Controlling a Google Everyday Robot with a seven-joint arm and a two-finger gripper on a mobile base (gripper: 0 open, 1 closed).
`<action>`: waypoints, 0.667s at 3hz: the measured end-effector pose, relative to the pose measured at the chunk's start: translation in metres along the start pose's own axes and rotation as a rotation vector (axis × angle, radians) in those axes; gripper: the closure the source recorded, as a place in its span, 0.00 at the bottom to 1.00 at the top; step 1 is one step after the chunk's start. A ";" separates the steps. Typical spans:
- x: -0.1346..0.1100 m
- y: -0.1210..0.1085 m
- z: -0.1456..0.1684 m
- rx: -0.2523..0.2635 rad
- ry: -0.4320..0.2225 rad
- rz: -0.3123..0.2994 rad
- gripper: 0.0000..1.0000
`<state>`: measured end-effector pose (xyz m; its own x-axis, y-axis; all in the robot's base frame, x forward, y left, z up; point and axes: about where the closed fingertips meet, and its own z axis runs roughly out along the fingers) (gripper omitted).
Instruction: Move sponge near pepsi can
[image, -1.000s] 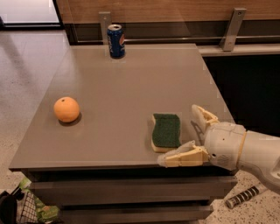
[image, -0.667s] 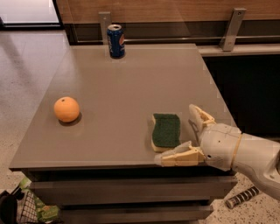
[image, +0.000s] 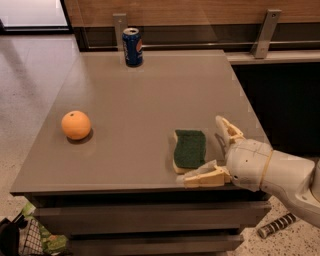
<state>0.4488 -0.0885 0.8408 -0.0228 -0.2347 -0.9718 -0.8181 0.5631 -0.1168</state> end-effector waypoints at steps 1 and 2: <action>0.014 0.000 0.001 0.000 0.027 -0.012 0.00; 0.026 0.000 0.004 -0.003 0.035 -0.005 0.18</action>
Offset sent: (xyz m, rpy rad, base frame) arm 0.0035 -0.0071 -0.0437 -0.0294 0.0344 -0.0088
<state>0.4504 -0.0912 0.8148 -0.0390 -0.2654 -0.9634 -0.8198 0.5597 -0.1210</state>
